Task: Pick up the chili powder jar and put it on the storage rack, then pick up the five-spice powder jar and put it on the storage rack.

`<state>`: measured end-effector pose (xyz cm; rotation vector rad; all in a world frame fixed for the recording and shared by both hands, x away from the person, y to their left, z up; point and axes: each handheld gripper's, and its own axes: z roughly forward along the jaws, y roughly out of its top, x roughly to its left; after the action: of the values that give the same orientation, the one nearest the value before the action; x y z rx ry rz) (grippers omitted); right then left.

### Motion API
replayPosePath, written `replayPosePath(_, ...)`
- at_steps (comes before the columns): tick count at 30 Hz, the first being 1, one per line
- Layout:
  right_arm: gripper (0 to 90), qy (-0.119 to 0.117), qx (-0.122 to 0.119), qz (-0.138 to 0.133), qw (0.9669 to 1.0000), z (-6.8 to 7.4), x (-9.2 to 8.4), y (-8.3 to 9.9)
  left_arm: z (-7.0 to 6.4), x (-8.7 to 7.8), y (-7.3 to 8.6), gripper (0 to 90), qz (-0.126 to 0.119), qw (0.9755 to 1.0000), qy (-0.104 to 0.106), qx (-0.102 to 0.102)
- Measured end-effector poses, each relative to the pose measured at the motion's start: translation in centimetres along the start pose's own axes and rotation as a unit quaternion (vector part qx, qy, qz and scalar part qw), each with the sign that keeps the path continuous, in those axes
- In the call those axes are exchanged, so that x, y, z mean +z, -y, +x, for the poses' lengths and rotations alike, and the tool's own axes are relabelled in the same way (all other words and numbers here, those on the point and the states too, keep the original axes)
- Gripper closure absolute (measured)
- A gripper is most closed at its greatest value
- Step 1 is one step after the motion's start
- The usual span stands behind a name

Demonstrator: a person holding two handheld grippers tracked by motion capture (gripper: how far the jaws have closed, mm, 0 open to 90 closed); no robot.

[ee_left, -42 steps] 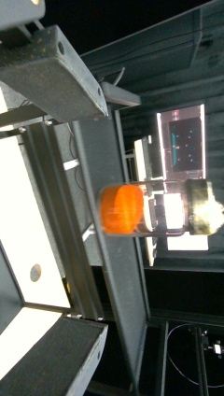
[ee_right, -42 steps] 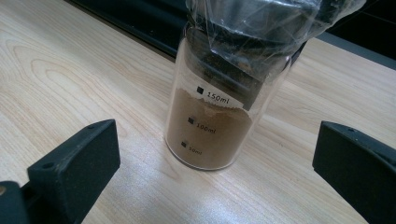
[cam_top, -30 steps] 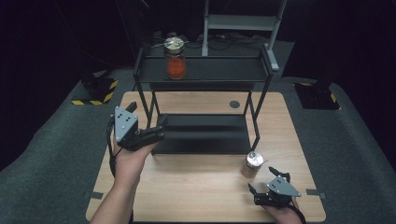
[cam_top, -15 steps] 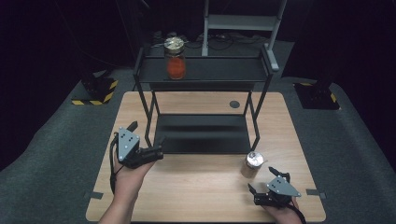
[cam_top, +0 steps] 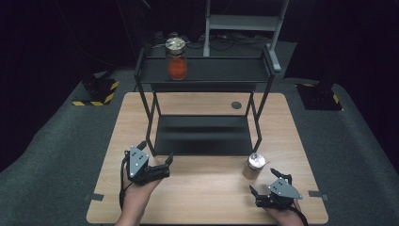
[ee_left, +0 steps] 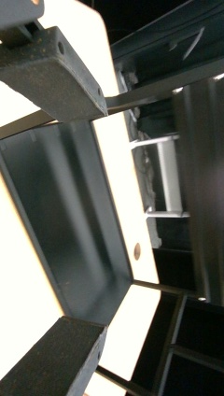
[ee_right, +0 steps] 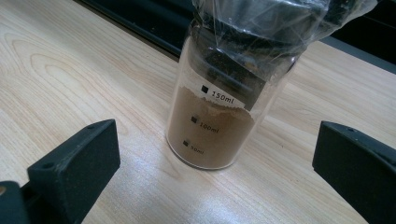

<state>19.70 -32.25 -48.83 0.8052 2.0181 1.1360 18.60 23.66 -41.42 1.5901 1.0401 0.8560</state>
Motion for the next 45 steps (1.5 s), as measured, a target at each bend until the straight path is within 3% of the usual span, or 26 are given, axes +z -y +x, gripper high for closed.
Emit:
replayPosePath(10,0.0,0.002,-0.002,0.0,1.0,0.1,0.0,0.0,-0.5,0.3,3.5,0.4,0.042,0.9991,-0.003,-0.001)
replayPosePath(20,0.0,0.006,-0.004,0.001,1.0,0.3,0.0,0.0,-0.6,0.7,6.4,0.4,0.101,0.9948,-0.003,0.009)
replayPosePath(25,0.0,0.009,-0.003,0.001,1.0,0.4,0.0,-0.1,-0.8,1.3,6.5,0.3,0.127,0.9916,-0.004,0.022)
replayPosePath(27,0.0,0.009,-0.002,0.001,1.0,0.4,0.0,0.0,-1.0,1.3,6.5,0.4,0.124,0.9917,-0.004,0.034)
replayPosePath(32,0.0,0.013,0.001,0.003,0.9999,0.4,0.0,-0.1,-2.0,1.7,6.0,0.4,0.143,0.9867,-0.008,0.076)
replayPosePath(35,0.0,0.014,0.001,0.002,0.9999,0.5,0.0,-0.1,-2.1,1.5,6.2,0.6,0.14,0.9873,-0.008,0.074)
replayPosePath(39,0.0,0.013,0.0,0.0,0.9999,0.4,0.0,0.0,-2.3,1.7,6.0,0.6,0.146,0.9862,-0.014,0.077)
replayPosePath(45,0.0,0.016,0.014,-0.002,0.9998,0.3,-0.1,0.1,-2.8,1.8,6.0,0.7,0.15,0.9826,-0.006,0.11)
